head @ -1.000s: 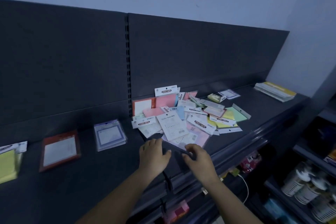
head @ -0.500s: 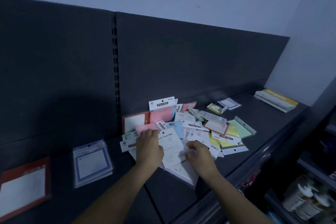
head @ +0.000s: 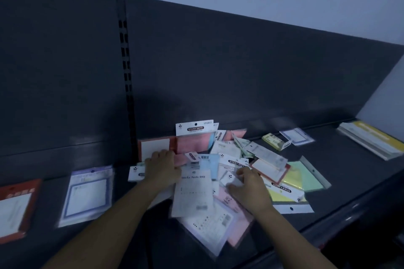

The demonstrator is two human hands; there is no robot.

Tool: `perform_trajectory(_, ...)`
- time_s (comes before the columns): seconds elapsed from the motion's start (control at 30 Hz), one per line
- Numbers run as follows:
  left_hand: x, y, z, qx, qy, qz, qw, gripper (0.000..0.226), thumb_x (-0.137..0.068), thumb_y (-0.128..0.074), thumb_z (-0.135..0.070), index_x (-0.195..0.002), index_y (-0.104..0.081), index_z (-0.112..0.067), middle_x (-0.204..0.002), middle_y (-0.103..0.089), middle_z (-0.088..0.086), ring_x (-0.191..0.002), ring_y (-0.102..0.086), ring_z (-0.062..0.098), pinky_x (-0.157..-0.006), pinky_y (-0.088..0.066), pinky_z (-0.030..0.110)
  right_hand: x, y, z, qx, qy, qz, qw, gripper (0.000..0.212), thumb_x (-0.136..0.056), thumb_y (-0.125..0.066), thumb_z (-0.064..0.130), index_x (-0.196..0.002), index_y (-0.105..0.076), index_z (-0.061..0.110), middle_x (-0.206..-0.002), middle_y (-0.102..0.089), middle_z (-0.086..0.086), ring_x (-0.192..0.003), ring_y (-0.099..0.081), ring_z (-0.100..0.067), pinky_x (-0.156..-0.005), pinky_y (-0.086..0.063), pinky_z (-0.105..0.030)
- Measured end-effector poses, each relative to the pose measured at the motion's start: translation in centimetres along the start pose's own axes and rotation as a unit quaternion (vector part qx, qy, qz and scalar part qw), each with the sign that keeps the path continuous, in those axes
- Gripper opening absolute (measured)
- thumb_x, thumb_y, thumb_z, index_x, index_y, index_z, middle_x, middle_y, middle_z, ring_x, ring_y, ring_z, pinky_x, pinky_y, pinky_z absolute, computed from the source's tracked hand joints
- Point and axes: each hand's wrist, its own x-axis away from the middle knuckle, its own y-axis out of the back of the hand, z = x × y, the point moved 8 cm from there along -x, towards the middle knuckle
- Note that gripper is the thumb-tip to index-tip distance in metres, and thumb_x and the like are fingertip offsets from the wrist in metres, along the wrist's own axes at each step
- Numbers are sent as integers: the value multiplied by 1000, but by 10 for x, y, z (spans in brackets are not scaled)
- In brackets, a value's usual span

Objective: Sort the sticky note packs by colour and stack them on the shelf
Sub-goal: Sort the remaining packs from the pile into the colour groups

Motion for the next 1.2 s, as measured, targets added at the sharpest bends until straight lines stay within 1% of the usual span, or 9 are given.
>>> perform_trajectory(0.23,-21,3,5,-11,83,42,996,67,-73,-65,-60,-125,-48,-21,-128,-49,6,-123,-34,30,-97,-29,38,-22,0,-7,-82,43,175,980,48,-80,-68,18,-54,-28,20,-54,-27,3,-42,-27,-5,-45,-21,-22)
perform_trajectory(0.43,-10,32,-17,49,100,-118,987,57,-67,-77,-29,-109,-42,-16,-111,-57,5,-101,-54,26,-75,-41,31,-36,33,1,-174,62,236,954,16,-84,-64,20,-92,-53,27,-88,-54,2,-56,-46,-7,-43,-33,-15)
perform_trajectory(0.53,7,47,-26,117,109,-179,971,64,-62,-84,-39,-94,-31,-19,-83,-53,-6,-70,-53,20,-48,-30,27,-39,47,20,-262,106,261,923,53,-84,-62,13,-121,-50,50,-104,-59,2,-78,-57,-14,-59,-47,-18)
perform_trajectory(0.6,19,52,-31,162,108,-207,959,64,-60,-85,-43,-91,-35,-18,-73,-49,-9,-62,-48,13,-45,-28,29,-39,52,36,-341,113,261,896,46,-85,-57,6,-113,-64,42,-87,-63,4,-74,-60,-15,-62,-49,-22)
perform_trajectory(0.7,38,48,-36,397,99,-211,888,53,-62,-86,-31,-93,-45,-21,-83,-56,-10,-69,-53,1,-49,-43,22,-35,55,54,-413,112,252,868,29,-88,-55,3,-78,-76,20,-64,-67,1,-55,-63,-12,-51,-50,-22)
perform_trajectory(0.87,81,33,-27,582,141,-206,774,44,-73,-77,-31,-104,-49,-16,-98,-63,2,-81,-60,9,-65,-48,19,-19,41,81,-447,132,261,846,35,-86,-57,-1,-62,-75,19,-71,-73,1,-67,-65,-15,-73,-54,-25)
perform_trajectory(0.97,111,27,-18,659,161,-171,714,34,-72,-71,-44,-86,-53,-19,-69,-60,-3,-56,-52,9,-56,-39,23,-4,25,93,-478,110,291,821,30,-87,-55,4,-71,-76,17,-82,-74,-12,-82,-68,-22,-86,-49,-33)
perform_trajectory(1.1,153,29,-5,668,155,-181,705,40,-69,-73,-45,-69,-43,-20,-46,-44,-6,-50,-50,10,-58,-33,25,18,-3,117,-521,57,385,760,21,-89,-50,9,-102,-67,7,-95,-73,-15,-95,-69,-19,-94,-45,-30)
perform_trajectory(1.2,182,34,11,643,161,-217,716,49,-60,-82,-34,-86,-52,-7,-72,-71,12,-91,-67,34,-93,-43,36,41,-16,140,-570,23,428,701,20,-92,-46,10,-105,-60,2,-96,-73,-15,-92,-70,-21,-89,-49,-31)
